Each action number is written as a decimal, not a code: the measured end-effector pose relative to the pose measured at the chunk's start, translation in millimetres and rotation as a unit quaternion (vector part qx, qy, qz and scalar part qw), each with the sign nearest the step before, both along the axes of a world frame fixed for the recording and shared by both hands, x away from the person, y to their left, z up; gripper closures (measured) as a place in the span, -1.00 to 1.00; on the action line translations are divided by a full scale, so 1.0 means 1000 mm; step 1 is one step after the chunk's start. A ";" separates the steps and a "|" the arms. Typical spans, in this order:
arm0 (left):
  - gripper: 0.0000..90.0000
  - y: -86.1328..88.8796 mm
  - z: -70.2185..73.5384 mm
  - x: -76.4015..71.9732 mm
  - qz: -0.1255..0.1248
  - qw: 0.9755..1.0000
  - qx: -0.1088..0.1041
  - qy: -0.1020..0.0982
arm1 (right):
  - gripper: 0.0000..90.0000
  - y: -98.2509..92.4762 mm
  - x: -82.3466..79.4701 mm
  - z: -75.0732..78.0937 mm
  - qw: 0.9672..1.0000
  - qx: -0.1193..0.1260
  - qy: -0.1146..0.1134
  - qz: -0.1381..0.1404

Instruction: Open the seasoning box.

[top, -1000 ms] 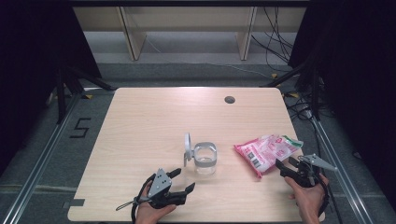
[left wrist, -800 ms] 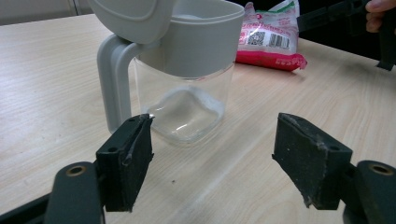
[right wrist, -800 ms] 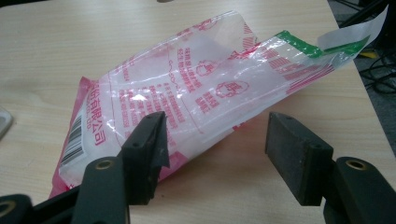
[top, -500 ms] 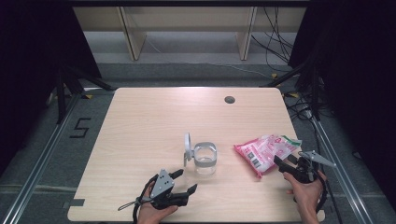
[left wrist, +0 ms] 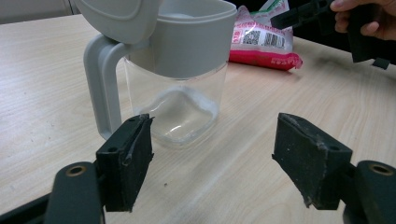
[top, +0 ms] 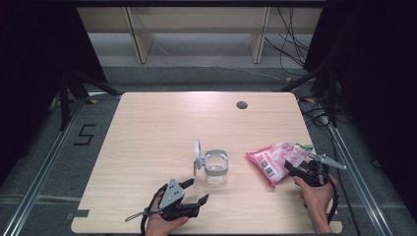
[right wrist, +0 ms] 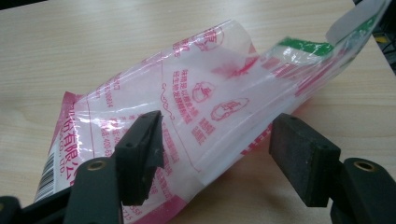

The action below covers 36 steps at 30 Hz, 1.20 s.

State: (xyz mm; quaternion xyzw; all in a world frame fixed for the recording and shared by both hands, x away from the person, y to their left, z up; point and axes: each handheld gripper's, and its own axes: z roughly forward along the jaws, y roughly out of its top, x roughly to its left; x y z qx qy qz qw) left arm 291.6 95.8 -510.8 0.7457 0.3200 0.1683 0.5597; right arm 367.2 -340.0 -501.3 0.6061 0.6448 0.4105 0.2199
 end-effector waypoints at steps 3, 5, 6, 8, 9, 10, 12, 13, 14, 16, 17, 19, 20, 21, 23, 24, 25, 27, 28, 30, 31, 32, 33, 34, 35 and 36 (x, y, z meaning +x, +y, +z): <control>-0.39 0.000 0.000 -0.001 0.001 1.000 0.012 -0.001 | -0.19 0.001 0.003 -0.001 1.000 0.011 0.006 -0.004; -0.39 0.001 0.001 0.001 -0.010 1.000 0.015 -0.012 | -0.18 0.000 0.006 -0.003 1.000 0.005 0.004 0.000; -0.39 0.001 0.001 0.001 -0.009 1.000 0.012 -0.010 | -0.16 0.004 0.005 -0.003 1.000 0.021 0.011 -0.017; -0.39 0.001 0.000 0.001 -0.008 1.000 0.019 -0.009 | -0.14 0.006 0.007 -0.002 0.999 0.024 0.014 -0.019; -0.39 0.001 0.000 0.001 -0.009 1.000 0.018 -0.008 | -0.12 0.002 0.009 -0.003 1.000 0.003 0.009 -0.003; -0.39 0.000 0.000 0.001 -0.008 1.000 0.016 -0.009 | -0.09 0.003 0.010 -0.004 1.000 0.001 0.009 -0.006; -0.39 0.001 0.001 0.001 -0.008 1.000 0.018 -0.010 | -0.01 0.005 0.011 -0.004 1.000 0.012 0.006 -0.012; -0.39 0.000 0.000 0.001 -0.008 1.000 0.018 -0.010 | 0.01 0.004 0.013 -0.005 1.000 0.001 0.001 -0.006; -0.39 -0.001 0.000 -0.001 -0.004 1.000 0.012 -0.001 | 0.05 0.007 0.011 -0.004 1.000 0.015 0.016 -0.022; -0.39 0.000 0.000 0.000 -0.008 1.000 0.012 -0.008 | 0.11 0.004 0.013 -0.005 1.000 0.007 0.001 -0.009; -0.39 0.001 0.001 0.001 -0.011 1.000 0.013 -0.010 | 0.17 0.004 0.015 -0.007 1.000 0.005 -0.010 -0.005; -0.39 0.001 0.000 0.001 -0.008 1.000 0.018 -0.010 | 0.23 0.004 0.015 -0.006 1.000 -0.006 0.002 0.003; -0.39 -0.001 0.000 -0.001 -0.004 1.000 0.012 0.000 | 0.26 0.006 0.016 -0.006 1.000 -0.004 -0.003 -0.003; -0.39 -0.001 0.000 -0.001 -0.001 1.000 0.009 0.001 | 0.29 0.007 0.016 -0.005 1.000 -0.011 0.003 0.004; -0.39 0.000 0.001 0.001 -0.011 1.000 0.012 -0.010 | 0.33 0.009 0.018 -0.005 1.000 -0.018 0.000 0.004; -0.39 0.000 0.000 0.001 -0.010 1.000 0.012 -0.010 | 0.34 0.009 0.019 -0.005 1.000 -0.017 -0.004 0.004; -0.39 0.001 0.001 0.001 -0.010 1.000 0.018 -0.010 | 0.34 0.010 0.019 -0.005 1.000 -0.016 -0.001 0.002; -0.39 0.000 0.000 0.000 -0.009 1.000 0.013 -0.008 | 0.34 0.015 0.018 -0.004 1.000 -0.004 0.019 -0.016; -0.39 0.000 0.000 0.000 -0.005 1.000 0.006 -0.002 | 0.34 0.015 0.018 -0.004 1.000 -0.007 0.015 -0.013; -0.39 0.000 0.000 0.000 -0.004 1.000 0.006 -0.001 | 0.34 0.016 0.019 -0.005 1.000 -0.002 0.008 -0.011; -0.39 0.000 0.000 0.000 -0.004 1.000 0.006 -0.001 | 0.34 0.016 0.019 -0.005 1.000 -0.002 0.008 -0.011; -0.39 0.000 0.000 0.000 -0.007 1.000 0.014 -0.004 | 0.32 0.011 0.022 -0.006 1.000 -0.023 0.004 0.000; -0.39 -0.001 0.000 -0.001 -0.006 1.000 0.006 -0.002 | 0.32 0.011 0.022 -0.006 1.000 -0.022 0.005 -0.001; -0.39 0.000 0.000 0.000 -0.005 1.000 0.005 -0.002 | 0.32 0.011 0.022 -0.006 1.000 -0.022 0.006 -0.002; -0.39 0.000 0.001 0.000 -0.004 1.000 0.006 -0.002 | 0.32 0.012 0.021 -0.006 1.000 -0.022 0.005 -0.002; -0.39 0.000 0.000 -0.001 -0.001 1.000 0.006 0.001 | 0.32 0.012 0.021 -0.006 1.000 -0.021 0.006 -0.002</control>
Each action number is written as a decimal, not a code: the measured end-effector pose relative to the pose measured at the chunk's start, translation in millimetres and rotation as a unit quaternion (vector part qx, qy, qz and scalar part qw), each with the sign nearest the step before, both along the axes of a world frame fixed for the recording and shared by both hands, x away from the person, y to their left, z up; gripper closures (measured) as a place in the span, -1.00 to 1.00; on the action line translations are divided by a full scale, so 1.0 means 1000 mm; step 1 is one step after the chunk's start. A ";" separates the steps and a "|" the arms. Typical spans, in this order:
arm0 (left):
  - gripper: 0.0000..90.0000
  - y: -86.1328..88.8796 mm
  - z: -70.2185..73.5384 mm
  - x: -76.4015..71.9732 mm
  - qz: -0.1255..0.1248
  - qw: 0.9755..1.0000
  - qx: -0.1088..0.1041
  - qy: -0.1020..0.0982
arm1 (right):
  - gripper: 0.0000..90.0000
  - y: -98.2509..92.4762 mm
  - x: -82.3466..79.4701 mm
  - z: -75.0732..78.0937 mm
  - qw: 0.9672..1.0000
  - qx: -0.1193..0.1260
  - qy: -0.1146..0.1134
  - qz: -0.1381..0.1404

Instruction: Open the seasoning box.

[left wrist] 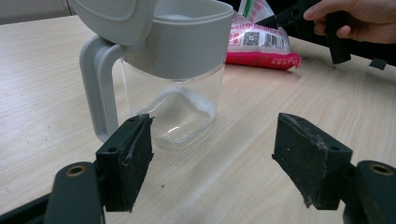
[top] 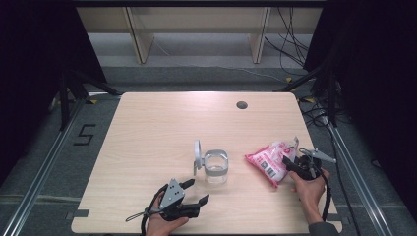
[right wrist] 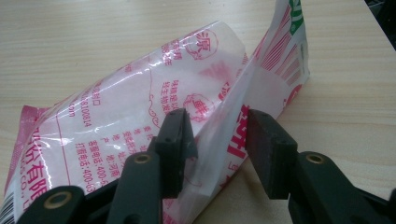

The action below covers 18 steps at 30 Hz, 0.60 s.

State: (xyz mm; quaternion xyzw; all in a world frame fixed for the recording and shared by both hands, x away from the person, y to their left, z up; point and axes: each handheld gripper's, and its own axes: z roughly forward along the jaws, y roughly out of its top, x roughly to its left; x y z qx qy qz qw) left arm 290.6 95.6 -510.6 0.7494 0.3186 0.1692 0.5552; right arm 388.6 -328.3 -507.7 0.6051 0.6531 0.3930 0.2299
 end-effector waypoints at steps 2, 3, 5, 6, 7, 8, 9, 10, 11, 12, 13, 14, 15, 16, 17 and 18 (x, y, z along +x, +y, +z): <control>-0.39 0.000 0.000 0.000 -0.004 1.000 0.002 -0.004 | 0.32 0.000 0.000 0.000 1.000 0.000 0.001 0.000; -0.39 0.001 0.000 0.000 0.000 1.000 0.002 -0.001 | 0.32 0.001 -0.001 0.001 1.000 -0.002 0.001 -0.003; -0.39 0.001 0.000 0.001 -0.002 1.000 -0.001 -0.001 | 0.32 0.002 -0.001 0.000 1.000 -0.006 -0.005 -0.005; -0.39 0.001 -0.001 0.001 -0.001 1.000 0.001 -0.002 | 0.32 0.002 0.000 -0.001 1.000 -0.001 -0.009 0.001; -0.39 0.000 -0.001 0.000 0.001 1.000 0.002 0.000 | 0.32 0.002 0.000 0.000 1.000 -0.009 -0.004 -0.002; -0.39 0.000 -0.001 0.000 0.001 1.000 0.002 0.000 | 0.32 0.002 0.000 0.000 1.000 -0.009 -0.004 -0.002; -0.39 0.001 0.000 0.001 -0.009 1.000 0.008 -0.011 | 0.39 0.003 -0.001 0.002 1.000 -0.020 0.003 0.001; -0.39 0.000 0.000 0.001 -0.006 1.000 0.001 -0.006 | 0.45 0.003 -0.001 0.002 1.000 -0.018 0.002 0.011; -0.39 0.000 0.000 0.001 -0.006 1.000 0.001 -0.006 | 0.50 0.004 -0.001 0.003 1.000 -0.026 0.004 0.011; -0.39 0.000 0.000 0.000 -0.002 1.000 0.003 -0.002 | 0.62 0.005 -0.002 0.004 0.999 -0.028 0.004 0.021; -0.39 0.000 0.000 0.000 -0.002 1.000 0.003 -0.002 | 0.75 0.009 -0.003 0.004 1.000 -0.025 0.011 0.008; -0.39 0.000 0.000 0.000 -0.003 1.000 0.002 0.000 | 0.82 0.007 -0.002 0.004 0.998 -0.048 -0.004 0.028; -0.39 0.000 0.000 0.000 -0.004 1.000 -0.001 -0.002 | 0.86 0.007 -0.003 0.005 0.998 -0.050 -0.007 0.031; -0.39 -0.001 0.000 0.000 -0.002 1.000 -0.006 -0.001 | 0.91 0.010 -0.004 0.006 0.999 -0.028 -0.005 0.022; -0.39 0.000 0.000 0.000 -0.002 1.000 -0.003 -0.001 | 0.94 0.009 -0.004 0.006 0.999 -0.036 -0.009 0.024; -0.39 0.001 0.000 0.002 -0.009 1.000 0.008 -0.012 | 0.95 0.008 -0.005 0.008 0.999 -0.034 0.000 0.027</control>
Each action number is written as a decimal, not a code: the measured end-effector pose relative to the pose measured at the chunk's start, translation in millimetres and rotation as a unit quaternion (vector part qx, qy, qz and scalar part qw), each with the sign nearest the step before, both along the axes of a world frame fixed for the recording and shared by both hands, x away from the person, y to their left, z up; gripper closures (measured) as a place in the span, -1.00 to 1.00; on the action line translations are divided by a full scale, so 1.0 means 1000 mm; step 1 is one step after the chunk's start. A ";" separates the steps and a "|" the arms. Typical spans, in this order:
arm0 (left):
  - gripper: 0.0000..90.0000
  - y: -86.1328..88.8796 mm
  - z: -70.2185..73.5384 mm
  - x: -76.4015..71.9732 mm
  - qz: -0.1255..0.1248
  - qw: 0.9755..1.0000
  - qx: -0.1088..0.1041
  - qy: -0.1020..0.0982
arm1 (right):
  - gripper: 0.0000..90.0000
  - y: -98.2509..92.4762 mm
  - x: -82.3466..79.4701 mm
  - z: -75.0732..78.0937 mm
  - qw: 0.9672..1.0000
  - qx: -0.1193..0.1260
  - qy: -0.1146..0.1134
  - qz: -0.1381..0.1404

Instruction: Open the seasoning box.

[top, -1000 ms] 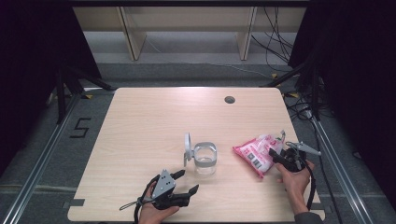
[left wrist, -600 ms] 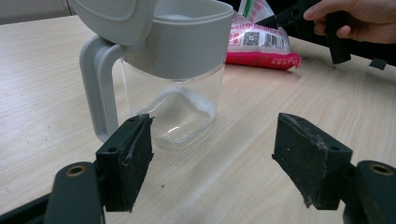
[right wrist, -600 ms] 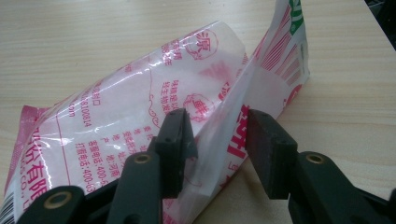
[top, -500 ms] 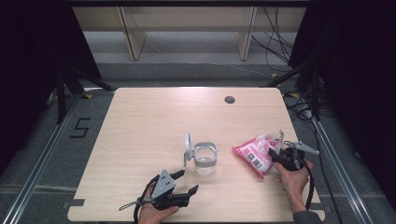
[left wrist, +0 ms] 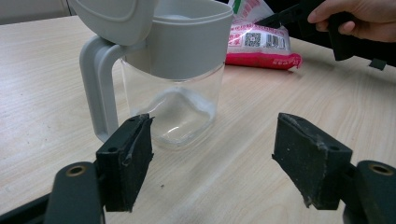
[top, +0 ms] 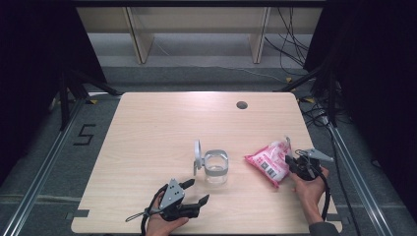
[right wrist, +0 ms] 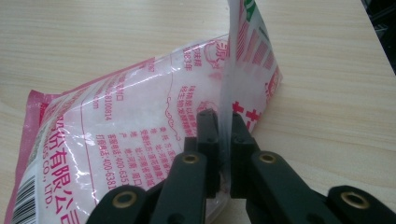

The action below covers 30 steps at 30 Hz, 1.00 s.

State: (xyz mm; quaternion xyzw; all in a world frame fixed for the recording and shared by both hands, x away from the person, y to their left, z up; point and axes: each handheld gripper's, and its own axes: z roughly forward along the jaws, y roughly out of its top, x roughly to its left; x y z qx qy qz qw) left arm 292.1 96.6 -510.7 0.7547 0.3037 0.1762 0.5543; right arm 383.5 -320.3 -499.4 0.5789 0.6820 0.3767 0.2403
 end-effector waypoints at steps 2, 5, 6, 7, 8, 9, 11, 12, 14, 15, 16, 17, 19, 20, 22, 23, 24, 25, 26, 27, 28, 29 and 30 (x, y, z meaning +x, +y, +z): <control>-0.39 -0.002 -0.001 -0.002 0.005 1.000 -0.011 0.012 | 0.97 -0.003 0.002 0.000 1.000 -0.011 -0.016 0.018; -0.39 -0.002 -0.001 -0.002 0.007 1.000 -0.008 0.011 | 0.98 0.001 -0.001 0.003 1.000 -0.014 -0.020 0.017; -0.39 -0.003 -0.001 -0.003 0.010 1.000 -0.009 0.013 | 0.99 0.003 0.000 0.004 0.999 -0.007 -0.028 0.017; -0.39 -0.003 -0.001 -0.003 0.010 1.000 -0.009 0.013 | 0.99 0.003 0.000 0.004 0.999 -0.007 -0.028 0.017; -0.39 -0.002 -0.001 -0.002 0.005 1.000 -0.003 0.012 | 0.99 0.001 0.000 0.006 0.998 -0.019 -0.044 0.034; -0.39 -0.001 0.000 -0.001 -0.004 1.000 0.005 0.000 | 1.00 0.001 0.000 0.007 0.998 -0.023 -0.051 0.037; -0.39 -0.002 -0.001 -0.001 0.001 1.000 -0.004 0.008 | 1.00 0.002 -0.001 0.010 0.998 -0.017 -0.054 0.041; -0.39 -0.003 -0.001 -0.002 0.005 1.000 -0.004 0.011 | 1.00 0.003 -0.002 0.011 0.998 -0.010 -0.053 0.041; -0.39 -0.003 -0.001 -0.003 0.005 1.000 -0.004 0.012 | 1.00 0.006 -0.005 0.015 0.998 -0.004 -0.053 0.039; -0.39 -0.003 -0.001 -0.003 0.005 1.000 -0.004 0.012 | 1.00 0.006 -0.004 0.017 0.996 -0.015 -0.064 0.054; -0.39 -0.003 -0.001 -0.002 0.005 1.000 -0.005 0.012 | 1.00 0.008 -0.006 0.018 0.996 -0.010 -0.070 0.048; -0.39 -0.004 -0.002 -0.002 0.003 1.000 -0.009 0.012 | 1.00 0.010 -0.006 0.020 0.996 -0.005 -0.071 0.047; -0.39 -0.005 -0.002 -0.002 0.003 1.000 -0.010 0.012 | 1.00 0.012 -0.008 0.023 0.996 -0.001 -0.077 0.052; -0.39 -0.005 -0.002 -0.002 0.003 1.000 -0.013 0.012 | 1.00 0.013 -0.009 0.026 0.995 0.002 -0.082 0.054; -0.39 -0.004 -0.001 -0.001 -0.003 1.000 -0.009 0.006 | 1.00 0.012 -0.009 0.029 0.993 -0.009 -0.097 0.066; -0.39 -0.005 -0.002 -0.001 0.003 1.000 -0.012 0.012 | 1.00 0.014 -0.010 0.030 0.993 -0.004 -0.096 0.070; -0.39 -0.004 -0.002 -0.002 0.004 1.000 -0.001 0.012 | 1.00 0.014 -0.010 0.031 0.992 -0.006 -0.105 0.072; -0.39 -0.005 -0.002 -0.002 0.005 1.000 -0.008 0.012 | 1.00 0.017 -0.013 0.032 0.993 0.011 -0.102 0.065; -0.39 -0.005 -0.002 -0.001 -0.001 1.000 -0.011 0.009 | 1.00 0.019 -0.016 0.035 0.993 0.019 -0.099 0.068; -0.39 -0.003 -0.001 -0.001 -0.004 1.000 -0.003 0.006 | 1.00 0.020 -0.017 0.038 0.991 0.013 -0.110 0.073; -0.39 -0.004 -0.001 -0.001 0.002 1.000 -0.009 0.012 | 1.00 0.021 -0.017 0.039 0.990 0.012 -0.117 0.079; -0.39 -0.004 -0.001 -0.001 0.002 1.000 -0.009 0.012 | 1.00 0.021 -0.017 0.039 0.990 0.012 -0.117 0.079; -0.39 -0.004 -0.002 -0.001 0.002 1.000 -0.009 0.011 | 1.00 0.025 -0.020 0.042 0.990 0.024 -0.118 0.076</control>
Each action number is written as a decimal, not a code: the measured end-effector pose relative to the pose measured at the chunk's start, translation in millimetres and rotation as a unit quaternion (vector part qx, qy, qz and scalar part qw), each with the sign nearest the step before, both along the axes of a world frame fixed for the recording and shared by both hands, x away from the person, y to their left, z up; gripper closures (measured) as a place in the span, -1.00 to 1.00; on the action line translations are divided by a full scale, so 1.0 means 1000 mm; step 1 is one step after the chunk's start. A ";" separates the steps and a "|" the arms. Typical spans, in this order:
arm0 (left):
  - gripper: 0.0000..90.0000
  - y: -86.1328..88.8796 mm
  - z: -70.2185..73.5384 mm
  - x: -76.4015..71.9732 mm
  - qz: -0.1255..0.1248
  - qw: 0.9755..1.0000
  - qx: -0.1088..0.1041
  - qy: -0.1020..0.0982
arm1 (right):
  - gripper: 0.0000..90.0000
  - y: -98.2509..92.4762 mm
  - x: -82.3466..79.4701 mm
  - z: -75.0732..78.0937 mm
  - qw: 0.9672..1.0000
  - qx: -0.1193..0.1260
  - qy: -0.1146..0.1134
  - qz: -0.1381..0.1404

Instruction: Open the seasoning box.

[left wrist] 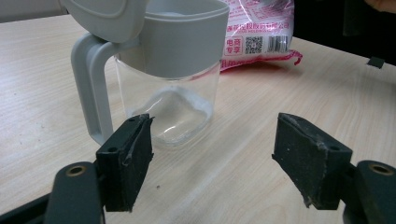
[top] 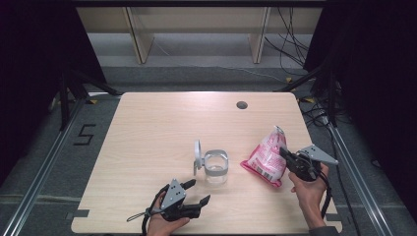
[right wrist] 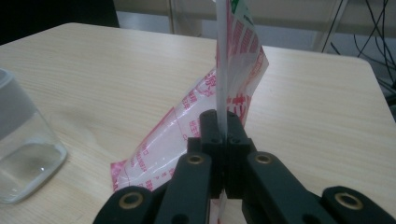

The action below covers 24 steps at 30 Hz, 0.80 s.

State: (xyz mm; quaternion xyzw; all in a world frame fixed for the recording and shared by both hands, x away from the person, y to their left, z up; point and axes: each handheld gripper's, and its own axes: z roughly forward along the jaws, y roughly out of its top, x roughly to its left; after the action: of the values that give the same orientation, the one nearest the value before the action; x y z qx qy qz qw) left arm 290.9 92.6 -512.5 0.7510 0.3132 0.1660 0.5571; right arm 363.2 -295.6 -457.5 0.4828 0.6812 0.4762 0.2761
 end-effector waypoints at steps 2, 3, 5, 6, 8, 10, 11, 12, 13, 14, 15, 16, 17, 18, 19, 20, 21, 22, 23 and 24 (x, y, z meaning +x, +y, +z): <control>-0.39 0.002 0.002 0.001 -0.007 1.000 0.013 -0.013 | 1.00 0.006 -0.004 0.006 1.000 -0.020 -0.011 0.013; -0.39 0.002 0.002 0.000 -0.005 1.000 0.010 -0.010 | 1.00 0.007 -0.004 0.007 0.999 -0.025 -0.017 0.012; -0.39 0.001 0.001 0.001 -0.008 1.000 0.009 -0.011 | 1.00 0.008 -0.004 0.009 0.999 -0.029 -0.019 0.020; -0.39 0.001 0.001 0.001 -0.008 1.000 0.009 -0.011 | 1.00 0.008 -0.004 0.009 0.999 -0.029 -0.019 0.020; -0.39 -0.001 0.001 -0.001 -0.002 1.000 0.006 0.001 | 1.00 0.011 -0.006 0.012 0.999 -0.027 -0.024 0.027; -0.39 -0.004 0.000 0.000 -0.005 1.000 -0.001 0.006 | 1.00 0.016 -0.009 0.015 0.999 -0.022 -0.024 0.022; -0.39 -0.006 -0.001 0.000 -0.005 1.000 -0.001 0.004 | 1.00 0.018 -0.010 0.017 0.999 -0.024 -0.028 0.026; -0.39 -0.007 -0.002 0.000 -0.011 1.000 0.008 0.005 | 1.00 0.018 -0.008 0.019 0.998 -0.038 -0.039 0.037; -0.39 -0.010 -0.002 0.000 -0.017 1.000 0.006 0.007 | 1.00 0.024 -0.012 0.023 0.998 -0.032 -0.030 0.035; -0.39 -0.012 -0.002 -0.001 -0.016 1.000 0.008 0.006 | 1.00 0.025 -0.012 0.024 0.998 -0.037 -0.040 0.039; -0.39 -0.012 -0.002 -0.001 -0.016 1.000 0.008 0.006 | 1.00 0.026 -0.012 0.026 0.997 -0.041 -0.045 0.050; -0.39 -0.015 -0.002 -0.001 -0.022 1.000 0.005 0.006 | 1.00 0.030 -0.015 0.029 0.998 -0.034 -0.039 0.046; -0.39 -0.017 -0.002 -0.001 -0.024 1.000 0.002 0.006 | 1.00 0.031 -0.015 0.031 0.997 -0.036 -0.048 0.052; -0.39 -0.018 -0.001 -0.002 -0.026 1.000 0.001 0.005 | 1.00 0.033 -0.016 0.034 0.997 -0.035 -0.049 0.055; -0.39 -0.020 -0.001 -0.002 -0.029 1.000 0.003 0.005 | 1.00 0.035 -0.016 0.035 0.996 -0.036 -0.056 0.063; -0.39 -0.022 0.000 -0.003 -0.028 1.000 -0.003 0.004 | 1.00 0.037 -0.017 0.037 0.995 -0.033 -0.053 0.071; -0.39 -0.022 0.000 -0.003 -0.028 1.000 -0.003 0.004 | 1.00 0.041 -0.020 0.038 0.996 -0.028 -0.048 0.071; -0.39 -0.025 0.000 -0.002 -0.030 1.000 0.000 0.005 | 1.00 0.043 -0.020 0.039 0.995 -0.039 -0.054 0.078; -0.39 -0.028 0.000 -0.002 -0.031 0.999 -0.004 0.006 | 1.00 0.045 -0.019 0.039 0.994 -0.037 -0.058 0.088; -0.39 -0.029 0.000 -0.003 -0.036 0.999 0.005 0.006 | 1.00 0.046 -0.020 0.040 0.994 -0.031 -0.052 0.093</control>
State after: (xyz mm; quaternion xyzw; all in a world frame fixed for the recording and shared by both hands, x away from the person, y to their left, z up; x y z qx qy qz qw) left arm 288.2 63.9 -512.5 0.7653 0.2889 0.1427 0.5572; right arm 343.4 -249.5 -417.3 0.3828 0.7221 0.5033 0.2805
